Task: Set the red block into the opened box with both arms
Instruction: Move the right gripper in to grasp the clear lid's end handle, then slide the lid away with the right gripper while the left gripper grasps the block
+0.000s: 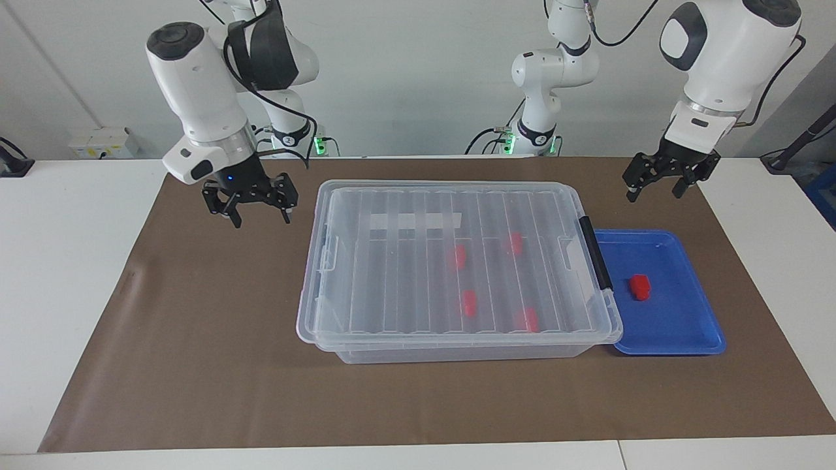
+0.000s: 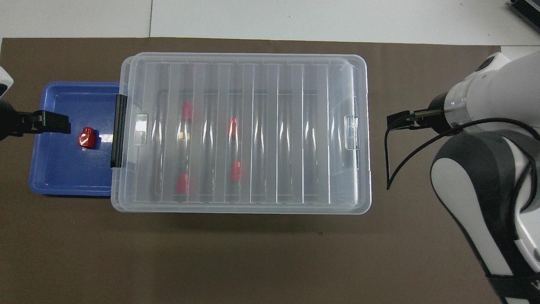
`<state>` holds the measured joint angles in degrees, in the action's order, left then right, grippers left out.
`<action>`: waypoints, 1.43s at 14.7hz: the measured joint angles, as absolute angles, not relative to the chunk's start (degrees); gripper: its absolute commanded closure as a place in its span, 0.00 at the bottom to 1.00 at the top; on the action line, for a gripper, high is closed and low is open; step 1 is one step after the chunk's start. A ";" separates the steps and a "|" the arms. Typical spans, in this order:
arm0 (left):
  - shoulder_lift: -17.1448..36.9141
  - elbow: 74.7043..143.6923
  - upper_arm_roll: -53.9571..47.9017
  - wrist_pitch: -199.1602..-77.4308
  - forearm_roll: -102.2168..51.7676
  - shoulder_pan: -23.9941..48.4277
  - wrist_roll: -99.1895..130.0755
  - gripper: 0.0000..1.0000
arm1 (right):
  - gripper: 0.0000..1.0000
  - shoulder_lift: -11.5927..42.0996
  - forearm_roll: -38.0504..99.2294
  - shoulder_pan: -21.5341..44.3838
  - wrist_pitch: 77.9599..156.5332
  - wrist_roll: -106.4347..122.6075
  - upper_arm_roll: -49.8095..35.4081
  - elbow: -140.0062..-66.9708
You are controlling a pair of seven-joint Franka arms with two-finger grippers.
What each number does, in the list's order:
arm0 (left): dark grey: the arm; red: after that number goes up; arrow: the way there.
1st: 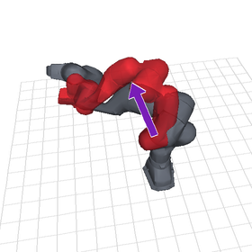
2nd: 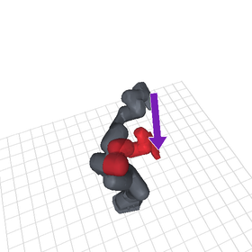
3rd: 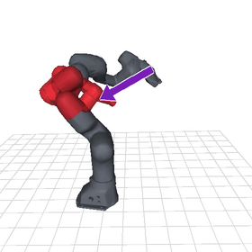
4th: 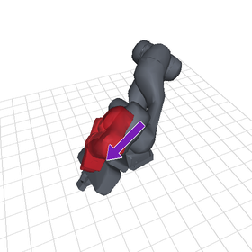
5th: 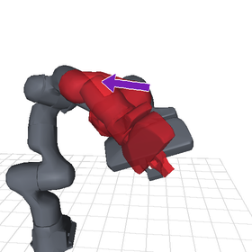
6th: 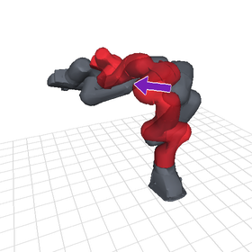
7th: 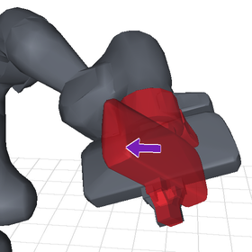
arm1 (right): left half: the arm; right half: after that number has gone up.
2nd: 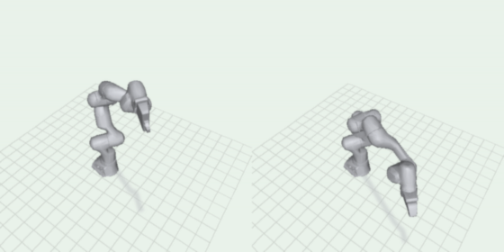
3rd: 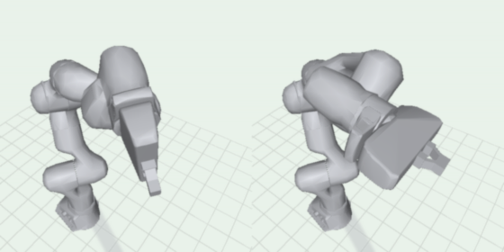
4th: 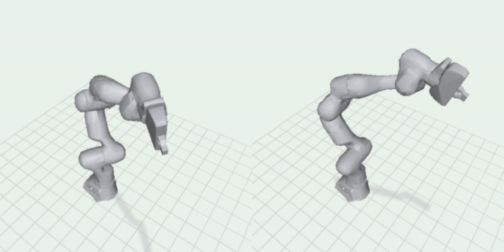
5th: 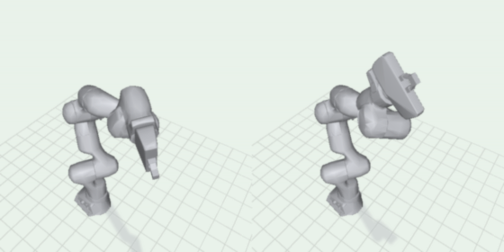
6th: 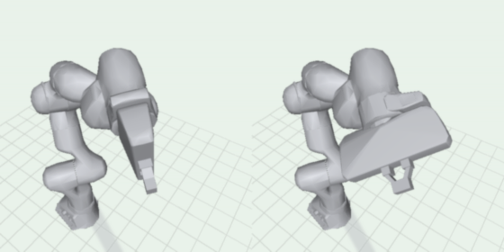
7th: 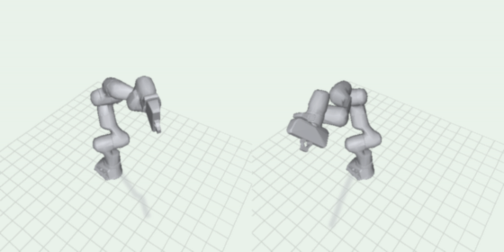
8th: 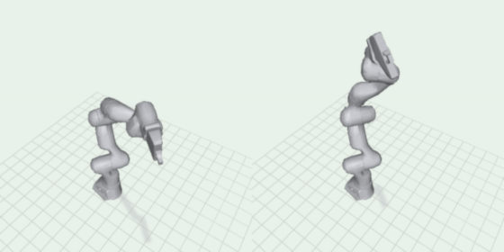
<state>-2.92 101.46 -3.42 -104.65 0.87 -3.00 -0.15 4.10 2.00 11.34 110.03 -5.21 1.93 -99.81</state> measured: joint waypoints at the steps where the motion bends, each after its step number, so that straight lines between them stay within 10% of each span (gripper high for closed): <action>1: -2.87 102.53 -3.40 -106.17 0.87 -4.16 -1.52 0.00 | 0.00 5.20 2.01 11.90 111.34 -5.21 1.93 -100.01; 21: 14.20 119.92 -3.18 -145.39 0.87 -10.28 -6.96 0.00 | 0.00 11.61 -4.67 13.85 118.70 -13.63 2.22 -101.32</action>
